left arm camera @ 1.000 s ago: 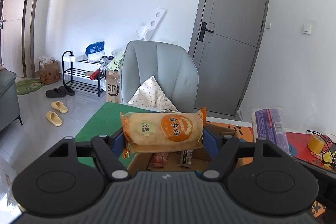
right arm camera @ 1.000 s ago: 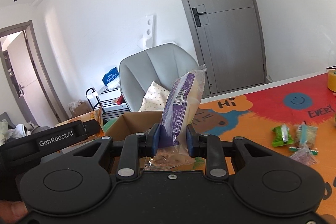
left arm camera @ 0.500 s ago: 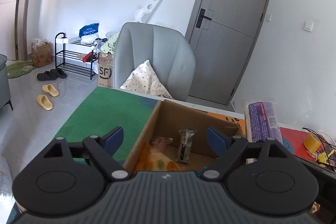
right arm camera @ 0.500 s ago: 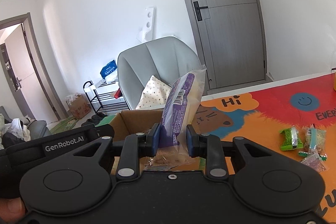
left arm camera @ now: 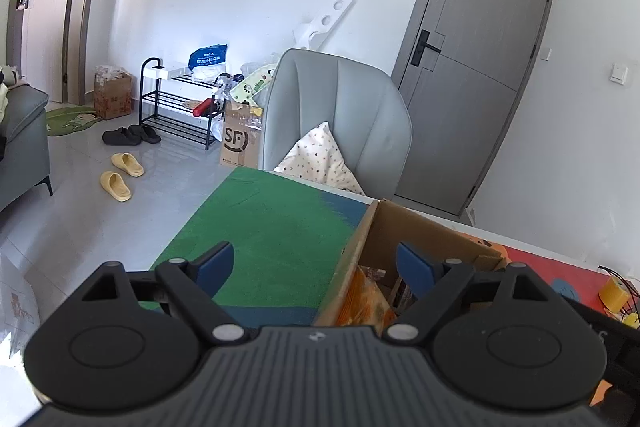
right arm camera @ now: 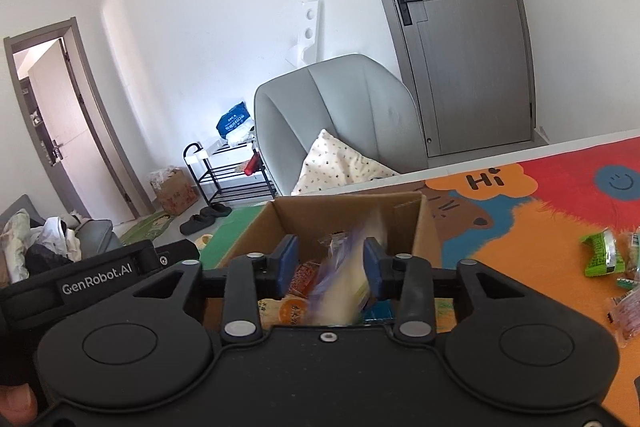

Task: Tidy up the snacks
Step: 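Open the left tool to drop the cream bread while the right tool drops the purple bread into the box, then move both tools back from the box toward the remaining snacks on the table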

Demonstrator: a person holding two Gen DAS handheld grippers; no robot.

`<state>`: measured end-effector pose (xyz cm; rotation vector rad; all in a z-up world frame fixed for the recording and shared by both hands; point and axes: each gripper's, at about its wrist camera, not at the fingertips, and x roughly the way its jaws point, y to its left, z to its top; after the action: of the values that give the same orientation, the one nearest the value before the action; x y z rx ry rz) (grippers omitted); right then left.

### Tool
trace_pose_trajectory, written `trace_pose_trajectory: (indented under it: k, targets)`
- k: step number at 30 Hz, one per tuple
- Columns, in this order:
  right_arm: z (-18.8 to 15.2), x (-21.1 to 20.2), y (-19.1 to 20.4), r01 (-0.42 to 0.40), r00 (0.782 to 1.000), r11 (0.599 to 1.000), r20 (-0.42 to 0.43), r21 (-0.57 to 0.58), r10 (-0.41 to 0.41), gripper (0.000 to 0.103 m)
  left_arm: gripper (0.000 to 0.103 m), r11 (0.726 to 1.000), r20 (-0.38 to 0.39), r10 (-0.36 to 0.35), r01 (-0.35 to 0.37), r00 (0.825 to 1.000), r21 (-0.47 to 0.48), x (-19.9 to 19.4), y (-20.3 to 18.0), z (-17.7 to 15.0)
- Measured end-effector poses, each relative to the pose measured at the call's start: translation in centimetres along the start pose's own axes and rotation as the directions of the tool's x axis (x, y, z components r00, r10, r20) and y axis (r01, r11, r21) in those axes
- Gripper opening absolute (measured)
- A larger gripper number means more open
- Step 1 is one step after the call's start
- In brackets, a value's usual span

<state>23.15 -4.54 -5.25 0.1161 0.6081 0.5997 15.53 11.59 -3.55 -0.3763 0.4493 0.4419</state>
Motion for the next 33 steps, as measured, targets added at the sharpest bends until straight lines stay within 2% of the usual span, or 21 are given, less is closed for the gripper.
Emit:
trace_pose_trajectory:
  k: [6, 22, 33]
  targets:
    - [-0.1, -1.0, -1.2, 0.044, 0.999, 0.999, 0.003, 0.028, -0.044, 0.042, 0.094, 1.0, 0.005, 0.001, -0.001, 1.0, 0.006, -0.4, -0.6, -0.2]
    - [-1.4, -4.5, -4.9, 0.143, 0.99, 0.988, 0.009, 0.062, -0.144, 0.053, 0.099, 0.999, -0.026, -0.015, 0.016, 1.0, 0.048, -1.5, -3.5, -2.3]
    - [-2.7, -7.1, -8.1, 0.223, 0.975, 0.971, 0.0, 0.084, -0.224, 0.074, 0.1, 0.992, -0.053, -0.036, 0.042, 0.998, 0.121, -2.2, -7.1, -4.5]
